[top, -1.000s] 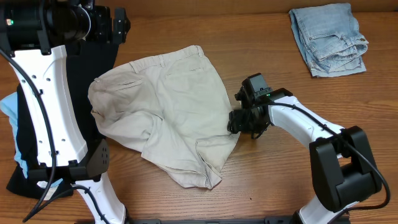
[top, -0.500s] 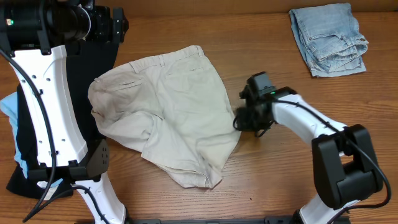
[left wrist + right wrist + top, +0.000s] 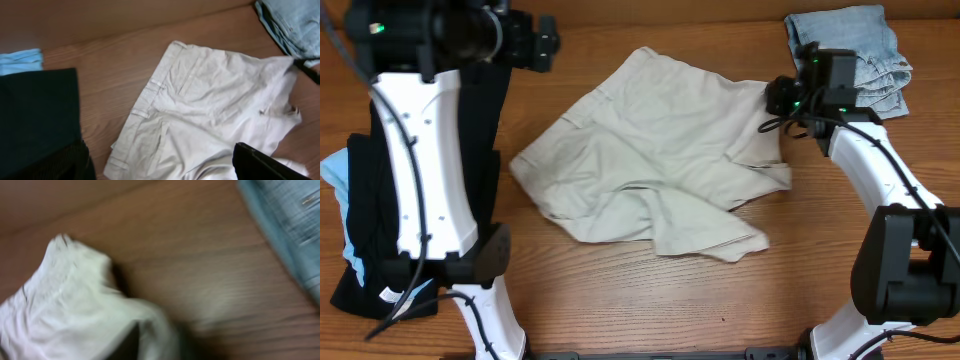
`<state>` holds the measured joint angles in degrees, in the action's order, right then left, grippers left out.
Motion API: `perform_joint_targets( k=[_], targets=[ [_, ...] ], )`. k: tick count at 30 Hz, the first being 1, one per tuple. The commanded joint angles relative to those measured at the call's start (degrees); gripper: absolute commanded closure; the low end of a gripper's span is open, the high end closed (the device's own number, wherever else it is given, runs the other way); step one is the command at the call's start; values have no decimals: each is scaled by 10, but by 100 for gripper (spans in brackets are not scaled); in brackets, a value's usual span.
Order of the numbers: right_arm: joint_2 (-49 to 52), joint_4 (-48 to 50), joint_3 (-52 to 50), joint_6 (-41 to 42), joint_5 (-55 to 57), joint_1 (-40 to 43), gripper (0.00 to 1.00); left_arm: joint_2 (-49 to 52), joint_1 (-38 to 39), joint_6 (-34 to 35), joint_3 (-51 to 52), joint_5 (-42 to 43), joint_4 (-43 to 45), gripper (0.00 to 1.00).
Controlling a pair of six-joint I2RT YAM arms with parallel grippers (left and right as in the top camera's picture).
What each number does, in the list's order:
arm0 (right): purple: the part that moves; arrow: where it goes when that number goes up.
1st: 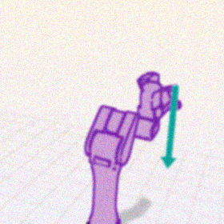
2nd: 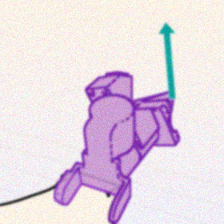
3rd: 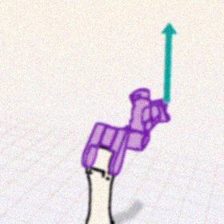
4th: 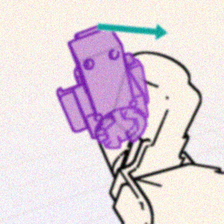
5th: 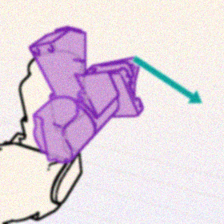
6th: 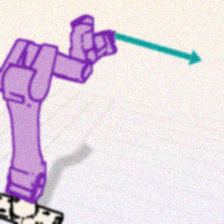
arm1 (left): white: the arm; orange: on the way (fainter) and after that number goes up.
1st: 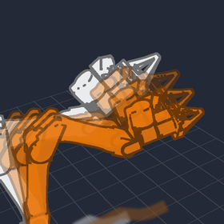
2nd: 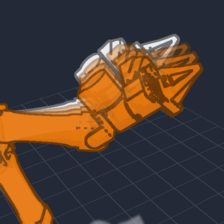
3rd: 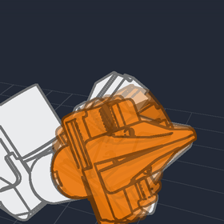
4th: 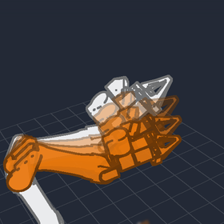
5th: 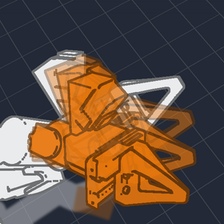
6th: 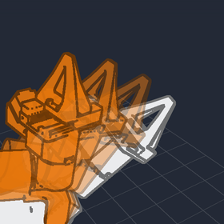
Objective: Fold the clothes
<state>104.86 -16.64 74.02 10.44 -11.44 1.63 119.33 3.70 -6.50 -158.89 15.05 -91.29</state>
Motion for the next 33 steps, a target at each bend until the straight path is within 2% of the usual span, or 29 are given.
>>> perform_joint_targets(
  k=[1,2,3,7,12,13,15,18,22,25,27,30,33],
  targets=[
    [0,-23,29,-5,19,5,11,55,26,-24,-2,11,8,6],
    [-1,-52,41,-4,17,5,1,66,31,-26,-2,10,11,7],
    [-1,-79,54,-4,17,5,0,80,37,-26,-2,10,15,6],
    [-1,-218,96,-4,-2,-5,0,135,49,-27,-2,3,26,7],
    [1,-297,82,-5,31,-48,2,176,50,-27,-2,-2,27,8],
    [1,-301,72,-5,48,-60,4,183,50,-27,-2,-2,27,8],
    [3,-297,50,-7,90,-87,20,192,50,-27,-2,-2,26,7],
    [6,-273,17,-37,133,-121,23,197,50,-27,-2,-2,27,4],
    [10,-220,-21,-38,210,-155,23,198,49,-28,-2,-2,28,1],
    [15,-192,-32,-38,228,-159,23,198,49,-27,-2,-2,27,0],
    [19,-188,-33,-38,228,-159,27,198,49,-27,-2,-2,27,0],
    [26,-187,-33,-40,228,-158,38,198,49,-27,-2,-2,27,0],
    [33,-181,-35,-57,227,-158,41,198,49,-27,-2,-2,27,0]
  ],
)
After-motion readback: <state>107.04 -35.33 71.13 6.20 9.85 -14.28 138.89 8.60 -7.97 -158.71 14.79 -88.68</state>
